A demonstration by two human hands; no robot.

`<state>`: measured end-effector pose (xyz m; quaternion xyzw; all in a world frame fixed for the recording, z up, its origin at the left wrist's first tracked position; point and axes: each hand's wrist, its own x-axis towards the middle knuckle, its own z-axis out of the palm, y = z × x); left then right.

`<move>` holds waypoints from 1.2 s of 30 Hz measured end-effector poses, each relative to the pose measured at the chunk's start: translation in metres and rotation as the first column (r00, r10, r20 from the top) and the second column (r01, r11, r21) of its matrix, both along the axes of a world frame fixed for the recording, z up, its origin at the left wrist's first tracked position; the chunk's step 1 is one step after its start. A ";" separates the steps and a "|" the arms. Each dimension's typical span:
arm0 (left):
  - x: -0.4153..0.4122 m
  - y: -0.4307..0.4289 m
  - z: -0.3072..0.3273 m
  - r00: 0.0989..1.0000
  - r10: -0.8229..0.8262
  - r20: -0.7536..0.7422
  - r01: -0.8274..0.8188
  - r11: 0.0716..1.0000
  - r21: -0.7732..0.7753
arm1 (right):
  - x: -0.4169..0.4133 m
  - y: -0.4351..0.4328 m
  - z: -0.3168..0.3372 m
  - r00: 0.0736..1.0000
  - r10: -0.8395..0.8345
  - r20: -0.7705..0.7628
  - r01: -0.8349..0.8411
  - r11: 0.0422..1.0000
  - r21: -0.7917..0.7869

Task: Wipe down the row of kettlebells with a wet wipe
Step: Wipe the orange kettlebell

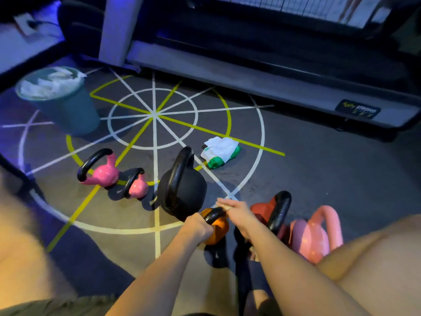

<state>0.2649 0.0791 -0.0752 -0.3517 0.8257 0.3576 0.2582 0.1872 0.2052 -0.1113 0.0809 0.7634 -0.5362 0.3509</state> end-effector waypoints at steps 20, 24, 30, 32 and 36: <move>-0.012 -0.036 -0.009 1.000 -0.025 -0.018 0.026 0.995 0.092 | 0.014 -0.040 0.025 0.973 0.057 -0.222 -0.019 0.986 0.166; -0.004 -0.037 -0.018 0.998 -0.021 -0.066 0.033 0.983 0.183 | 0.012 -0.035 0.022 0.965 0.122 -0.232 -0.055 0.960 0.274; -0.001 -0.031 -0.022 0.996 -0.055 -0.071 0.067 0.981 0.184 | 0.030 -0.023 0.017 0.977 0.031 -0.213 0.029 0.962 0.272; -0.004 -0.029 -0.020 0.996 -0.070 -0.058 0.079 0.985 0.156 | 0.033 -0.025 0.025 0.971 -0.002 -0.237 0.065 0.963 0.260; -0.021 -0.026 -0.011 0.981 -0.181 -0.062 0.189 0.970 0.155 | 0.037 -0.020 0.039 0.939 0.011 -0.343 0.087 0.960 0.268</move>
